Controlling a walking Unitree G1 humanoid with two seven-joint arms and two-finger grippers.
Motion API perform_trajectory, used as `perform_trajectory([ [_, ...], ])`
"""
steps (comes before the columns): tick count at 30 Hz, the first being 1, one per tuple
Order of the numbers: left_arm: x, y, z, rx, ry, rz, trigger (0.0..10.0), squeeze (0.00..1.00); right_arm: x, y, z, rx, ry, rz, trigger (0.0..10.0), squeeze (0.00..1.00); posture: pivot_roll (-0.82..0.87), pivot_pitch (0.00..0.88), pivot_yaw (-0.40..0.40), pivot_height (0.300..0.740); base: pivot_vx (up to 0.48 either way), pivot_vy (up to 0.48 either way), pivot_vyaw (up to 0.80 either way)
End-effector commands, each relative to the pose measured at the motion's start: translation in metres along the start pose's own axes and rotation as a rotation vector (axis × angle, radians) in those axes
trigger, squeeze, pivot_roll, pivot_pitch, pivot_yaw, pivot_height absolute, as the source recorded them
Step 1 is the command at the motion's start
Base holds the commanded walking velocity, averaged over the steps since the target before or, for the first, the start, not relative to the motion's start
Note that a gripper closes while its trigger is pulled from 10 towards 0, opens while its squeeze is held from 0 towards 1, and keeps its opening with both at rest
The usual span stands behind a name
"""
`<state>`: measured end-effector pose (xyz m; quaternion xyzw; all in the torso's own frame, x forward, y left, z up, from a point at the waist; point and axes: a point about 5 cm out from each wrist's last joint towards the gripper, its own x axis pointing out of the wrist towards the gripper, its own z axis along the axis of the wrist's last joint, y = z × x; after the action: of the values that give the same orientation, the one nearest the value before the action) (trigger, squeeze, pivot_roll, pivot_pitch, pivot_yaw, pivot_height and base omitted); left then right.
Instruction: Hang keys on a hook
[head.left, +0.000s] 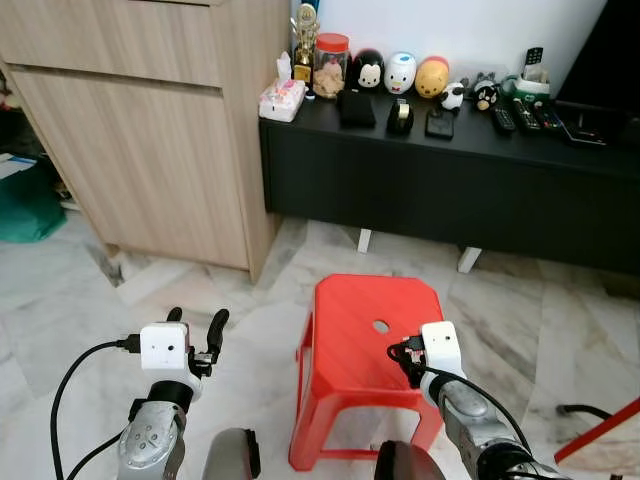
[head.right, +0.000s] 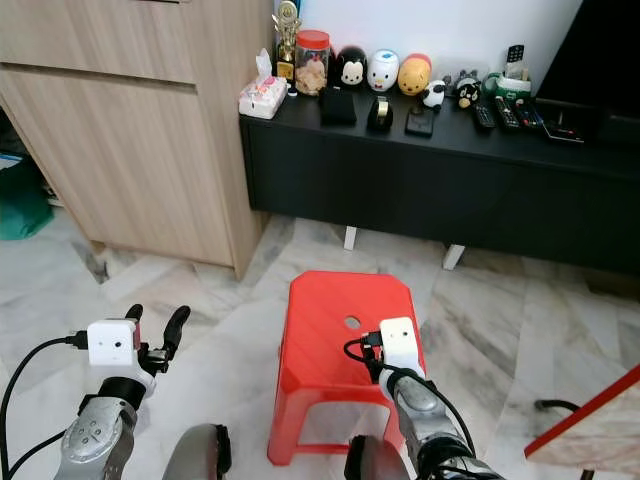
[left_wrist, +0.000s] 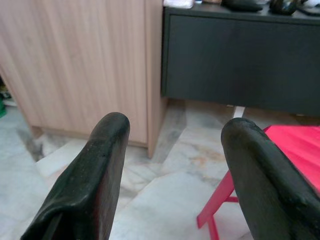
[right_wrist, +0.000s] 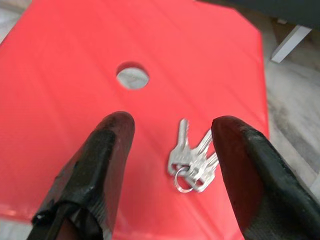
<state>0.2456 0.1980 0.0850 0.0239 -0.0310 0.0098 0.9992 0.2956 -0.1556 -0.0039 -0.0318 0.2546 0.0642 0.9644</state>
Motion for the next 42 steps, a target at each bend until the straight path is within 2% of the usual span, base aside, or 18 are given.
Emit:
perform_trajectory([
  [1,-0.004,-0.005,0.002,-0.013,0.008,-0.010,10.0,0.00,0.001,-0.003,0.005,0.004,-0.026,-0.012,10.0,0.00,0.15,0.146,-0.112,0.606,0.000,0.000,0.00],
  [6,-0.011,-0.010,0.015,-0.025,0.000,-0.014,10.0,0.00,0.001,-0.004,0.013,0.033,-0.088,-0.027,10.0,0.00,0.15,0.193,-0.112,0.606,0.000,0.000,0.00],
  [15,-0.022,-0.015,0.029,-0.030,-0.008,-0.022,10.0,0.00,-0.001,0.003,0.007,0.016,-0.091,0.001,10.0,0.00,0.17,0.262,-0.104,0.606,0.000,0.000,0.00],
  [22,-0.026,-0.014,0.035,-0.023,0.000,-0.029,10.0,0.00,0.002,0.009,0.013,0.006,-0.105,0.012,10.0,0.00,0.17,0.287,-0.093,0.606,0.000,0.000,0.00],
  [34,-0.027,-0.015,0.037,-0.013,0.032,-0.036,10.0,0.00,0.002,-0.006,0.022,0.010,-0.135,-0.102,10.0,0.00,0.17,0.293,-0.089,0.606,0.000,0.000,0.00],
  [42,-0.024,-0.014,0.037,-0.003,0.039,-0.038,10.0,0.00,-0.002,-0.006,0.009,0.029,-0.120,-0.131,10.0,0.00,0.17,0.289,-0.093,0.606,0.000,0.000,0.00],
])
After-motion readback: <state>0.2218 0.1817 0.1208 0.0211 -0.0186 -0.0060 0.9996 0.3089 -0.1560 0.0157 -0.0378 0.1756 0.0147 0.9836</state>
